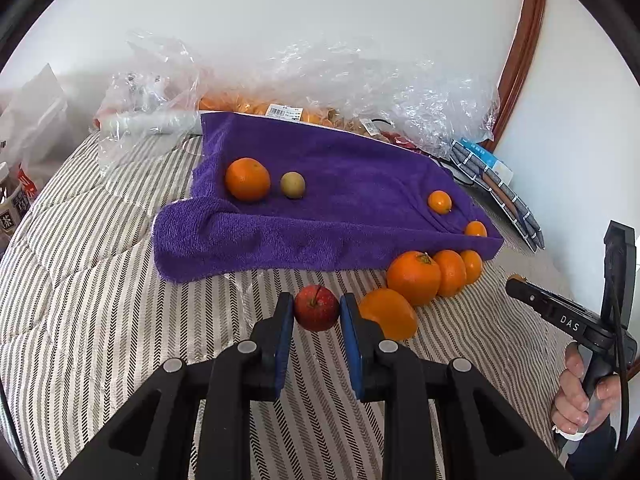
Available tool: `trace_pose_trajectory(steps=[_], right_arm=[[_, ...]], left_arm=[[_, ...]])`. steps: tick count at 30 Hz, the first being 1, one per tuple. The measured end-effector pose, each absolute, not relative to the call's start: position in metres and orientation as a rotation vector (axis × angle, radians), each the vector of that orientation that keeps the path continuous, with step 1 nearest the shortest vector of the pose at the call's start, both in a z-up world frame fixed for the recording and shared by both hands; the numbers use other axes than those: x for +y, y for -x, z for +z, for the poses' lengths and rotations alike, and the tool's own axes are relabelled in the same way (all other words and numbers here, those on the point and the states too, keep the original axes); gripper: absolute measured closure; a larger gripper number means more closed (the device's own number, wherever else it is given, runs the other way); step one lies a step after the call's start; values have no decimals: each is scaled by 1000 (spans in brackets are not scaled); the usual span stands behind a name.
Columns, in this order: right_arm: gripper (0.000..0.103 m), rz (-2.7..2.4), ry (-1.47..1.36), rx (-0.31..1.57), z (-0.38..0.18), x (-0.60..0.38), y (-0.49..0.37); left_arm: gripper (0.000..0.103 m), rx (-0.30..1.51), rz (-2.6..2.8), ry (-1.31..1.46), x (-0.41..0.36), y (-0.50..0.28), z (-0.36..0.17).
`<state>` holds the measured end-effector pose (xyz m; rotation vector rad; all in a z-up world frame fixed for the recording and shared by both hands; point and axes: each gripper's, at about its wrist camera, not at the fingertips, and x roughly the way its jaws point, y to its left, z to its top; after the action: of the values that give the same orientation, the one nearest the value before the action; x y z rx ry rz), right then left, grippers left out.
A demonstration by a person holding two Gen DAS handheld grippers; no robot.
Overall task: Organize fruits
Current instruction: 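Carry the tomato and yellow fruit over the purple towel with both grippers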
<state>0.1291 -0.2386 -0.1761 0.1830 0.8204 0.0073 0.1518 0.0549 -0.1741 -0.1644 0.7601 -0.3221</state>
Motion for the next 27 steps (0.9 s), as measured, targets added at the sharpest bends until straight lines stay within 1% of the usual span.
trace_pose_trajectory(steps=[7,18,23,27], right_arm=[[76,3,-240,767,-171,-248,-122],[76,-54,-226,769,-165,-256,-119],[76,-29,-209,758,-142,-261,-124],[76,-18,-181,701,-117,-259,-141]], left_arm=[[80,753,-296,205,64,-154,-174],[80,715,-257,238,78,-151,-165],[80,672,-258,243,83,-154,-145],[80,636,-271,233,77,-169,-124]])
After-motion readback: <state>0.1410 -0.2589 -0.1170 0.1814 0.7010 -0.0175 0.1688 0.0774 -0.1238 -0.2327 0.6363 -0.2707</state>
